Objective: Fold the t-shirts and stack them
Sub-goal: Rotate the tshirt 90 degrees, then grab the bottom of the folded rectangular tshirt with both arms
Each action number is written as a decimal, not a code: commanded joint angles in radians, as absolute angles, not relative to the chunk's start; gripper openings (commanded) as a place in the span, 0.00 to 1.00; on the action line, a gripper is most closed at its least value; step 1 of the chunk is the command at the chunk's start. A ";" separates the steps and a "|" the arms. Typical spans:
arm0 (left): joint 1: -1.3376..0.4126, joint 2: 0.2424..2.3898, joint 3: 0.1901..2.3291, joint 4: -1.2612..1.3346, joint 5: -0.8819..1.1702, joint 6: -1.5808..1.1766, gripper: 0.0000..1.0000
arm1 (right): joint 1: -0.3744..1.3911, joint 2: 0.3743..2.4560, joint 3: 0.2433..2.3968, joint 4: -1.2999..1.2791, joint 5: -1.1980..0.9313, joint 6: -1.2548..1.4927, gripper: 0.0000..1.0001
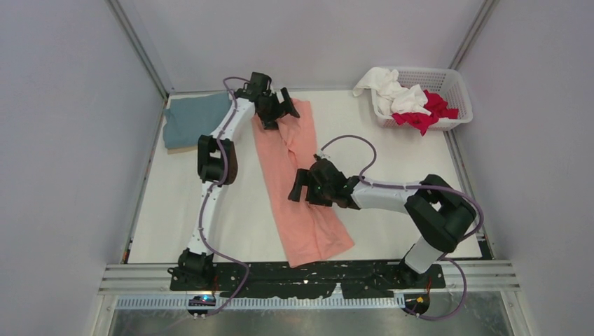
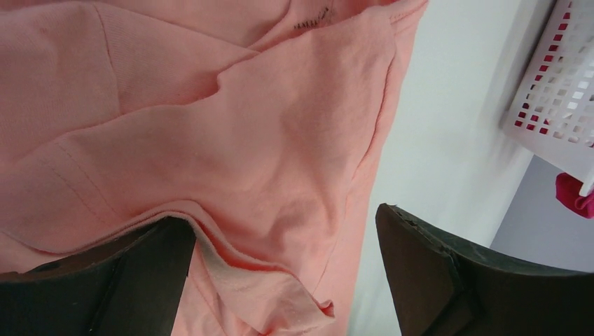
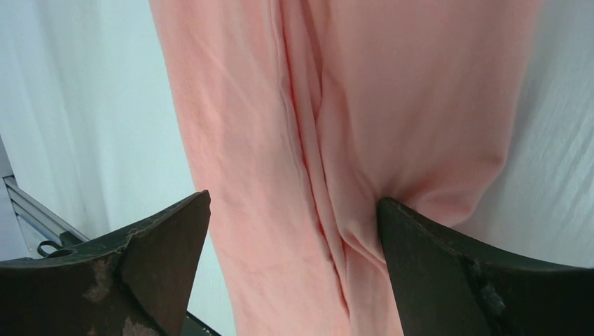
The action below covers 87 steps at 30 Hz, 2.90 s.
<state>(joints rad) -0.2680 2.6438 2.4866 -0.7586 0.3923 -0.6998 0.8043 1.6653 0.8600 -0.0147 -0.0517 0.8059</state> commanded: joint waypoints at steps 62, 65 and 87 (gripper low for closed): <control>-0.450 1.685 1.636 -0.675 0.180 -0.492 1.00 | 1.042 0.783 0.506 -0.477 0.502 0.903 0.95; -0.494 1.507 1.369 -0.655 0.085 -0.513 1.00 | 1.043 0.789 0.491 -0.475 0.394 0.870 0.95; -0.975 0.933 0.417 -0.368 0.129 -0.986 0.71 | 1.054 0.840 0.316 -0.409 -0.195 0.916 0.65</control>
